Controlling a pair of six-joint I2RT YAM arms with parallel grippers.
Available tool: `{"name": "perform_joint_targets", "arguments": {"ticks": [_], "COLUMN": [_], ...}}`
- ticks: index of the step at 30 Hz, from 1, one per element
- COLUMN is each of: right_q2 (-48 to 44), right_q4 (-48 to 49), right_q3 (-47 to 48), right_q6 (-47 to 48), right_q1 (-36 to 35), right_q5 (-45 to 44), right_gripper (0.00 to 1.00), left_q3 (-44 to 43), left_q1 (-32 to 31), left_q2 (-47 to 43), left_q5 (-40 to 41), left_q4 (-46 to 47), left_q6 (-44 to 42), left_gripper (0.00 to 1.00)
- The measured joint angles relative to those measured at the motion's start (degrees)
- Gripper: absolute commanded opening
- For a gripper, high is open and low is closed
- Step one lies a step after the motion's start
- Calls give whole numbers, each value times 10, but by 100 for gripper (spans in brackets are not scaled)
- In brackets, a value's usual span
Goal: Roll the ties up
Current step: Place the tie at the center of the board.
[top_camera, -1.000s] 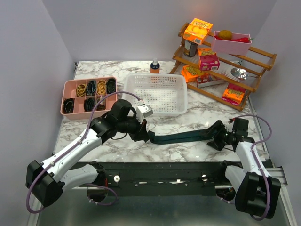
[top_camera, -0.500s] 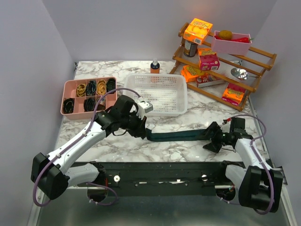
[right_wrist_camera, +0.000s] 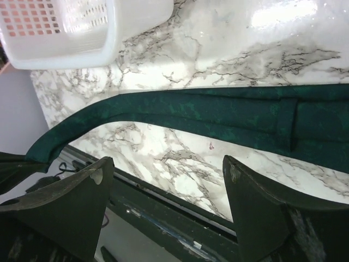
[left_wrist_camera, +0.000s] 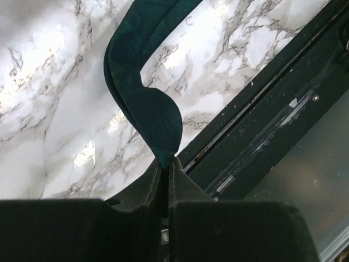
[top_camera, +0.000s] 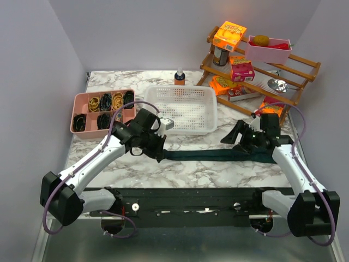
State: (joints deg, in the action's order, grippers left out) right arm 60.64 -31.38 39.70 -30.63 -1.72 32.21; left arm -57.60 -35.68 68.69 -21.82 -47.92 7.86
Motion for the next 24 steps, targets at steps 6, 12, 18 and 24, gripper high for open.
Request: {"name": "perform_joint_targets", "arguments": {"ticks": [6,12,18,24], "right_q2": [57,104,143,167], "right_q4": [-2,-4,-14,-22], "right_q3": [25,41,72,91], "right_q6": [12,27,44,57], "right_q1": [-50,-83,-128,-175], "right_q5": [-29,-50,-91,-147], "right_gripper": [88,88,88,84], "left_q3": [-29,-42,-67,-70], "left_q1": [0,4,23,38], "left_q2": [22,52,101,131], "left_q5": [38,87,220,325], "left_q4": [-59,-108,-167,-186], "left_q6": [12,30,92,130], "left_gripper": [19,68,92,92]}}
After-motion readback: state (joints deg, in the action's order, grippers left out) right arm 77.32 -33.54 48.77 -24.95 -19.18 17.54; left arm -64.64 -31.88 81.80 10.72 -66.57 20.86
